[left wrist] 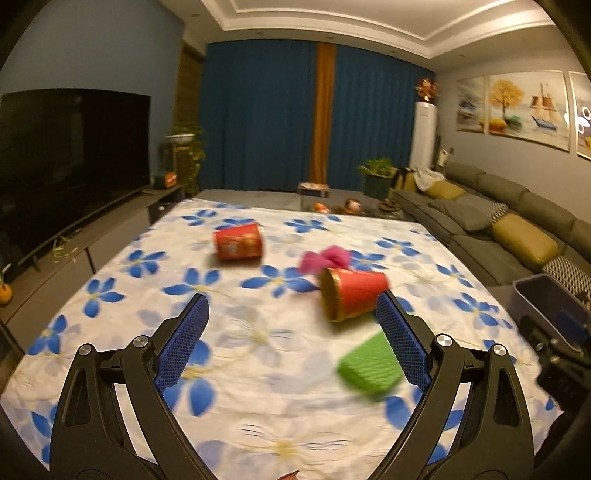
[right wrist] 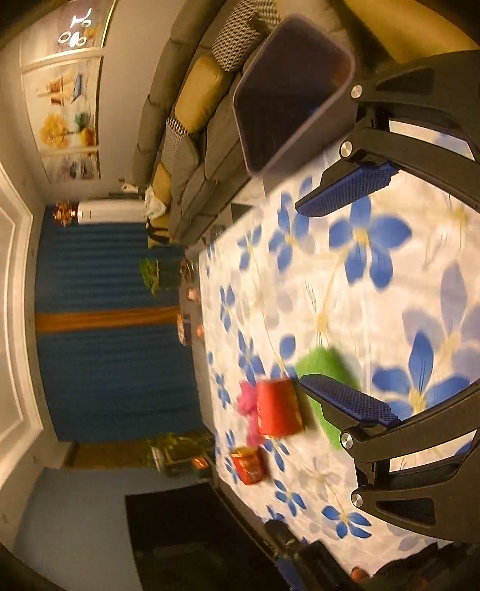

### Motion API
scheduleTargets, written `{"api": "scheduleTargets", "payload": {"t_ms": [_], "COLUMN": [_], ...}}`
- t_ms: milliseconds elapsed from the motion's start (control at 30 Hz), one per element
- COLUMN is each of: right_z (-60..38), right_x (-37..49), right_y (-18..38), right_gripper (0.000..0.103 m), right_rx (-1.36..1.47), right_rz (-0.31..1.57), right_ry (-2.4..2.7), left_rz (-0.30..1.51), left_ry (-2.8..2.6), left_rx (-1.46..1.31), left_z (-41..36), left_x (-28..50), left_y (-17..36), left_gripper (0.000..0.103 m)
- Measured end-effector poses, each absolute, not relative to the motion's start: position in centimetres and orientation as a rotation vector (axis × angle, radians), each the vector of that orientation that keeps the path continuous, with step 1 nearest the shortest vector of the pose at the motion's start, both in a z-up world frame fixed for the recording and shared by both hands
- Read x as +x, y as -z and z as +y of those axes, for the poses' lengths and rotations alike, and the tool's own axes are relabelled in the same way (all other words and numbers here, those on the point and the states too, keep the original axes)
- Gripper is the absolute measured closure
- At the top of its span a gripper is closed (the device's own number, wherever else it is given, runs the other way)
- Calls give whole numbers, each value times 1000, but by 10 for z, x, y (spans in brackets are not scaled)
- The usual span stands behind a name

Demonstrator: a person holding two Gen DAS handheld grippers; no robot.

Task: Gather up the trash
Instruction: 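Move both tools back over the table trash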

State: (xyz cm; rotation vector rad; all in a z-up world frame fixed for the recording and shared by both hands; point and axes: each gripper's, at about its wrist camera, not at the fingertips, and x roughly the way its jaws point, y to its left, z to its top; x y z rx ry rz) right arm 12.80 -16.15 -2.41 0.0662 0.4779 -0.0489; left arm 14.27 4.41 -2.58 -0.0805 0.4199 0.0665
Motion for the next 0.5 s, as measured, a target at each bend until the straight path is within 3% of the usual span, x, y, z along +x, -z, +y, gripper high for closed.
{"api": "scheduleTargets", "payload": {"t_ms": [500], "right_z": [-101], "right_x": [175], "right_y": [55], "right_gripper": [18], "right_rx": [36], "right_rz": [598], "right_ry": [34], "left_rz": [406], "left_ry": [-110], "left_rx": [-106], "left_z": [96], "left_x": [149], "left_y": [24], "left_gripper": [13]}}
